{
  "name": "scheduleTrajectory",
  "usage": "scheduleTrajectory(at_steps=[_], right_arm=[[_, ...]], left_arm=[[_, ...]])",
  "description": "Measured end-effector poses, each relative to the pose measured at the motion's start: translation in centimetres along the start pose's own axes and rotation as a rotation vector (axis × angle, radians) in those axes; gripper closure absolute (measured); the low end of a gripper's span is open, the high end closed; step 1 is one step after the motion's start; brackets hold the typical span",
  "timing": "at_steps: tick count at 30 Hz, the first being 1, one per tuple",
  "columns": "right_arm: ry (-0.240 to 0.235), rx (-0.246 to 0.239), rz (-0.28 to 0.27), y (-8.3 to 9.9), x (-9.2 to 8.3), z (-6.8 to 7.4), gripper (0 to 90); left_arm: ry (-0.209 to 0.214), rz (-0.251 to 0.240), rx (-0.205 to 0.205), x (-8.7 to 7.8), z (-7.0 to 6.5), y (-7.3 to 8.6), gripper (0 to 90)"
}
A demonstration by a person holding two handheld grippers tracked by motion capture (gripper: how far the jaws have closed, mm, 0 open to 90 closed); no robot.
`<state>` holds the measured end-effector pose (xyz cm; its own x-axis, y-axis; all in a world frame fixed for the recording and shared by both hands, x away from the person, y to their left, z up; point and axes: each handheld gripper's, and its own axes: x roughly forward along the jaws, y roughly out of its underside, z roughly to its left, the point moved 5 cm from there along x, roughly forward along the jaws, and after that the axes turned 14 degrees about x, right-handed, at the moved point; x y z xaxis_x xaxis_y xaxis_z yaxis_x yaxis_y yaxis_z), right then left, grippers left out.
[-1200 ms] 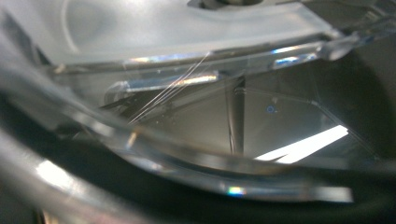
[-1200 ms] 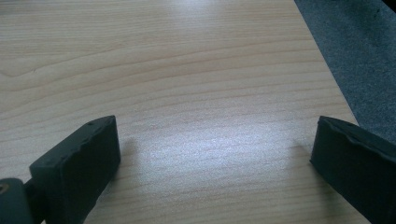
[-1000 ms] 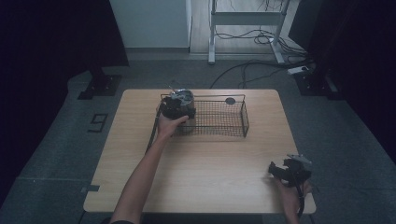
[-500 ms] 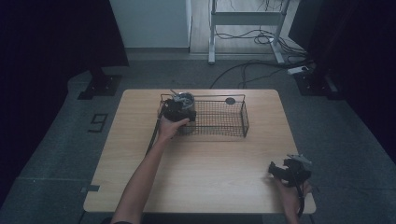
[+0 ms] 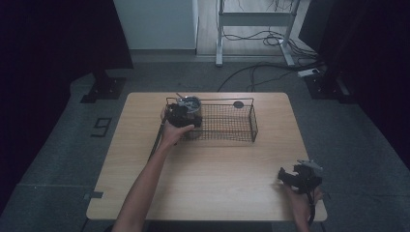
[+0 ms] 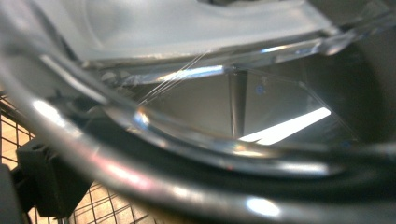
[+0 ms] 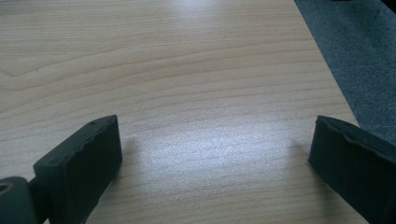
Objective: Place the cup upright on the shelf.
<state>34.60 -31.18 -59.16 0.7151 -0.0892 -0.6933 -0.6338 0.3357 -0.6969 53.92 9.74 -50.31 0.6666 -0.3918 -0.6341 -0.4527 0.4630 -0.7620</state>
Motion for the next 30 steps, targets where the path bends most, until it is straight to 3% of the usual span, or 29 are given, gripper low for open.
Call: scheduleTrajectory(at_steps=[10, 16, 19, 26, 30], right_arm=[[-0.001, -0.002, -0.001, 0.0, 0.0, 0.0, 2.6], [-0.001, -0.002, -0.001, 0.0, 0.0, 0.0, 2.7], [-0.001, -0.001, -0.001, 0.0, 0.0, 0.0, 2.7], [-0.001, -0.002, -0.001, 0.0, 0.0, 0.0, 2.7], [-0.001, -0.002, 0.000, 0.0, 0.0, 0.0, 2.7]], left_arm=[[0.016, -0.045, 0.010, -2.5, 0.3, -0.2, 0.0], [0.035, -0.063, -0.020, -4.2, 0.4, 0.4, 0.0], [0.033, -0.068, -0.016, -4.9, 0.2, 0.8, 0.0], [0.027, -0.095, 0.045, -6.9, -0.5, 1.7, 0.9], [0.037, -0.096, 0.055, -7.9, -1.3, 2.1, 1.0]])
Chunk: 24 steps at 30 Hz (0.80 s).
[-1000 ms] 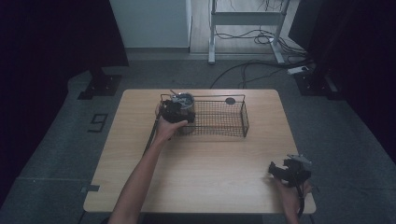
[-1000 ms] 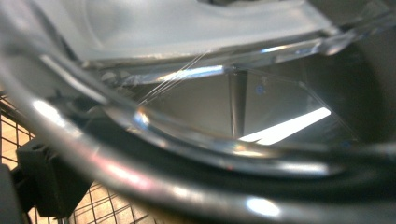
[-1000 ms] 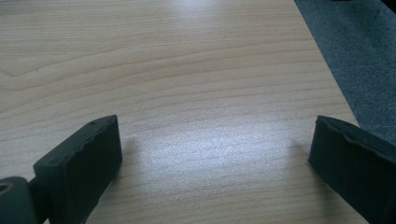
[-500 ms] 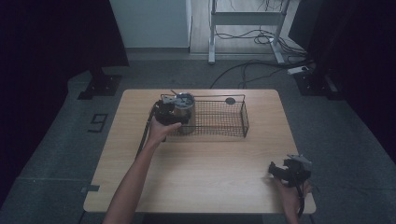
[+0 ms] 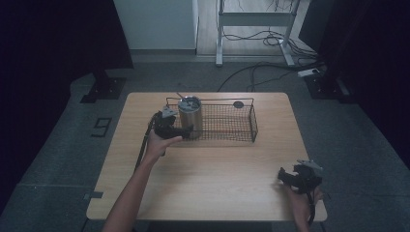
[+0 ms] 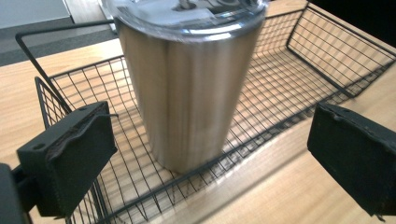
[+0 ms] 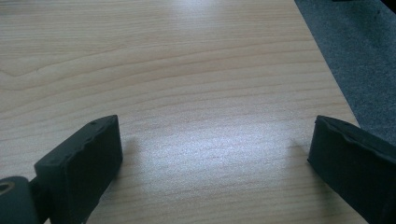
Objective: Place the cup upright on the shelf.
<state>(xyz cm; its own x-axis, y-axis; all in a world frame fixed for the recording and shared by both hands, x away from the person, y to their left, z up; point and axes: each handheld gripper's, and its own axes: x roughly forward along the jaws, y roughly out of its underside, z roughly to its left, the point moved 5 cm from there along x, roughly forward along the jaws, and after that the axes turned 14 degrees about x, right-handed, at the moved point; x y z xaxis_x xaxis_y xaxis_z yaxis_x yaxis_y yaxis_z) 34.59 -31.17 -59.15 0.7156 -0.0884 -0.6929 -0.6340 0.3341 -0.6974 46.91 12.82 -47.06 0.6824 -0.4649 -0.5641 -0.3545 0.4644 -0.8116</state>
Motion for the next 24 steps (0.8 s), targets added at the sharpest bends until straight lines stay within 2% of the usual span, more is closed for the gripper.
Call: scheduleTrajectory(at_steps=[13, 19, 24], right_arm=[[0.001, 0.002, 0.001, 0.0, 0.0, 0.0, 2.7], [0.001, 0.002, 0.001, 0.0, 0.0, 0.0, 2.7], [0.001, 0.002, 0.001, 0.0, 0.0, 0.0, 2.7]], left_arm=[[0.034, -0.045, -0.021, -3.3, -2.7, 2.0, 7.3], [0.050, -0.052, -0.050, -4.4, -3.6, 4.2, 7.8], [0.036, -0.035, -0.049, -5.3, -4.2, 6.1, 8.1]])
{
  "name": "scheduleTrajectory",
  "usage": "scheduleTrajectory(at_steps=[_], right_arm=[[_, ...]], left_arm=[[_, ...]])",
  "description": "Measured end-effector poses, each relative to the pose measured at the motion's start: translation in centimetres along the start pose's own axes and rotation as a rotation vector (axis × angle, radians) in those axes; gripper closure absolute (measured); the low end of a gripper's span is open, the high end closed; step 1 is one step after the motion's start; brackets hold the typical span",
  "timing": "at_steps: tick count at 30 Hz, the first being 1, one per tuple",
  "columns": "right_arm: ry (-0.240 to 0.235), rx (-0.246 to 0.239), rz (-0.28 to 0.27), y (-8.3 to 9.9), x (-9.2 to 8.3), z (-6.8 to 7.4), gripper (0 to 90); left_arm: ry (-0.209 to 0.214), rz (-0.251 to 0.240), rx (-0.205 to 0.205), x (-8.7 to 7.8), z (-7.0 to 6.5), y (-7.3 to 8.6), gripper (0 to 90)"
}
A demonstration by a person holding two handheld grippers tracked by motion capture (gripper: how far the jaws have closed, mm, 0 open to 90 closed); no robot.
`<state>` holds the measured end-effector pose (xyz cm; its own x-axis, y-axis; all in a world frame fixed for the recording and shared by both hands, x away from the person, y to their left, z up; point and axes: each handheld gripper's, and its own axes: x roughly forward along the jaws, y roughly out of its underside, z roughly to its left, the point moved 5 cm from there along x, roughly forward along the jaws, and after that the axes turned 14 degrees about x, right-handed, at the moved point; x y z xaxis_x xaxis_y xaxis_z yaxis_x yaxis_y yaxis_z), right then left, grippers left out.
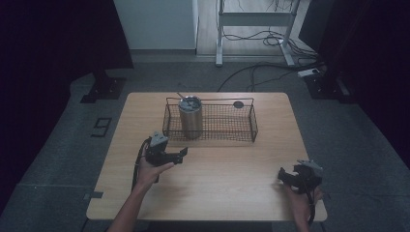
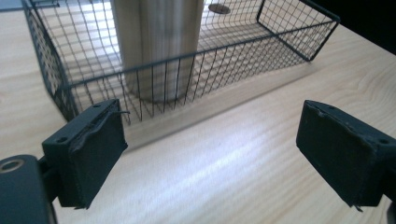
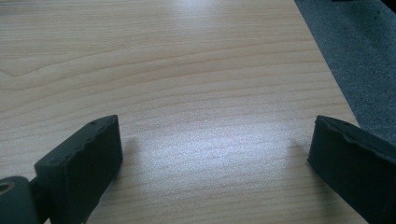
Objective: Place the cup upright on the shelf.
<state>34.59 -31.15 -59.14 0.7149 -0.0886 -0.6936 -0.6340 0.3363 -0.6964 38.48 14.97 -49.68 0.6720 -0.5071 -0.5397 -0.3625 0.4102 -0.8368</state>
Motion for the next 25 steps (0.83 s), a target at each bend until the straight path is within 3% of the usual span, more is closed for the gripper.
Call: scheduleTrajectory(at_steps=[13, 20, 25], right_arm=[[0.000, 0.000, 0.000, 0.0, 0.0, 0.0, 2.7], [0.000, 0.000, 0.001, 0.0, 0.0, 0.0, 2.6], [-0.001, 0.000, 0.000, 0.0, 0.0, 0.0, 2.6]], left_arm=[[-0.002, 0.036, -0.014, -1.8, -1.1, 4.0, 8.5], [0.007, 0.062, -0.006, -1.3, -1.4, 4.3, 9.4], [-0.011, 0.096, -0.010, -0.7, -1.7, 4.6, 12.1]])
